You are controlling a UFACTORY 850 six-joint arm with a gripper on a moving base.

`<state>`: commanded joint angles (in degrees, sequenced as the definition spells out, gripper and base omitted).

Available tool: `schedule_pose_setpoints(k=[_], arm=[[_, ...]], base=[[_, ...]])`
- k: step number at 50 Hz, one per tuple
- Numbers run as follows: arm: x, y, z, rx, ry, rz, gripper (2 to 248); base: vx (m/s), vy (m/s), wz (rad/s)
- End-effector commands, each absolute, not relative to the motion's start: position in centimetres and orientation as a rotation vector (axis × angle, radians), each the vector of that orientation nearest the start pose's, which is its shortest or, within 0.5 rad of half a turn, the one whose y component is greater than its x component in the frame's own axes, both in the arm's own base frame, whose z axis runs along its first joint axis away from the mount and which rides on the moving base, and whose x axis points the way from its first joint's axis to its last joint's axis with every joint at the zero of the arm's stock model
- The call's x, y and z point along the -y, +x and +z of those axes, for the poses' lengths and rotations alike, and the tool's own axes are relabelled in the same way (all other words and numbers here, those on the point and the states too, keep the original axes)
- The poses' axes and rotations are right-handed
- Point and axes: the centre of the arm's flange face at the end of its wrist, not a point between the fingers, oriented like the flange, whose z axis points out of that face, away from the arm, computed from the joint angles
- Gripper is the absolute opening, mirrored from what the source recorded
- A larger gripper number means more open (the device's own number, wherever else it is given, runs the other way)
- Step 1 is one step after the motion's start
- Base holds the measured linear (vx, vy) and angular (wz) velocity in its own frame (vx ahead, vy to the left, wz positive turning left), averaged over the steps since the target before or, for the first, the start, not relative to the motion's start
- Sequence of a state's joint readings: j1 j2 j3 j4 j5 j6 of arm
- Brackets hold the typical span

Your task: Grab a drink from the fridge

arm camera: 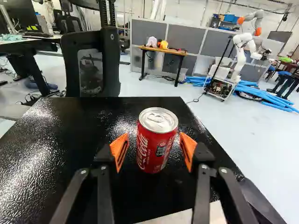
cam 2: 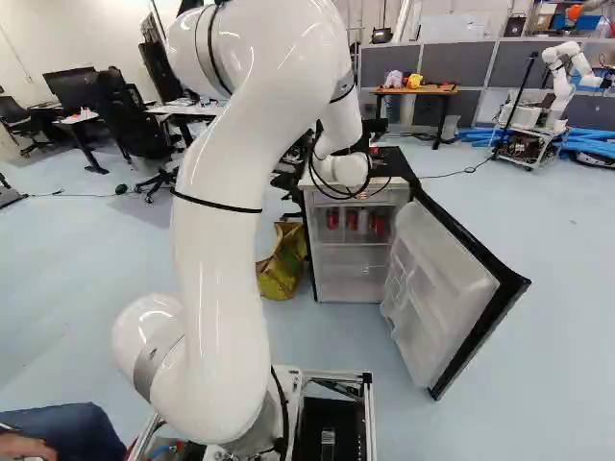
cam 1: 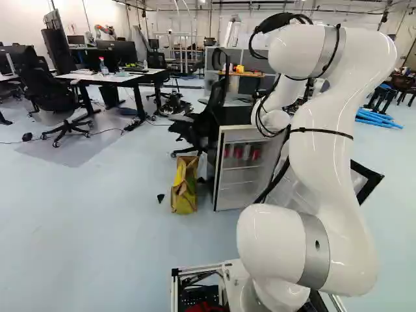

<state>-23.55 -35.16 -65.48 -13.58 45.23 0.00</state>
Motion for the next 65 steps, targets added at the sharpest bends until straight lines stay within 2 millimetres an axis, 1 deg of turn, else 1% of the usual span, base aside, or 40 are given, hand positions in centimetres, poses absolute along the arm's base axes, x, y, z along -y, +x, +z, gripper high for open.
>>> schedule_pose_setpoints(k=[5, 6, 10, 11, 44, 54, 65], arm=[[24.8, 60.4, 36.8, -0.155, -2.68, -2.021, 177], [24.7, 60.4, 36.8, -0.155, -2.68, -2.021, 214], [24.6, 59.9, 36.9, -0.158, -2.684, -2.015, 214], [24.6, 59.8, 36.9, -0.159, -2.685, -2.014, 246], [23.9, 53.5, 37.8, -0.212, -2.73, -1.958, 247], [24.3, 51.6, 37.9, -0.248, -2.754, -1.936, 247], [25.2, 49.5, 37.6, -0.332, -2.819, -1.846, 247]], base=[[0.0, 0.0, 0.0], [0.0, 0.0, 0.0], [0.0, 0.0, 0.0], [0.0, 0.0, 0.0], [0.0, 0.0, 0.0], [0.0, 0.0, 0.0], [0.0, 0.0, 0.0]])
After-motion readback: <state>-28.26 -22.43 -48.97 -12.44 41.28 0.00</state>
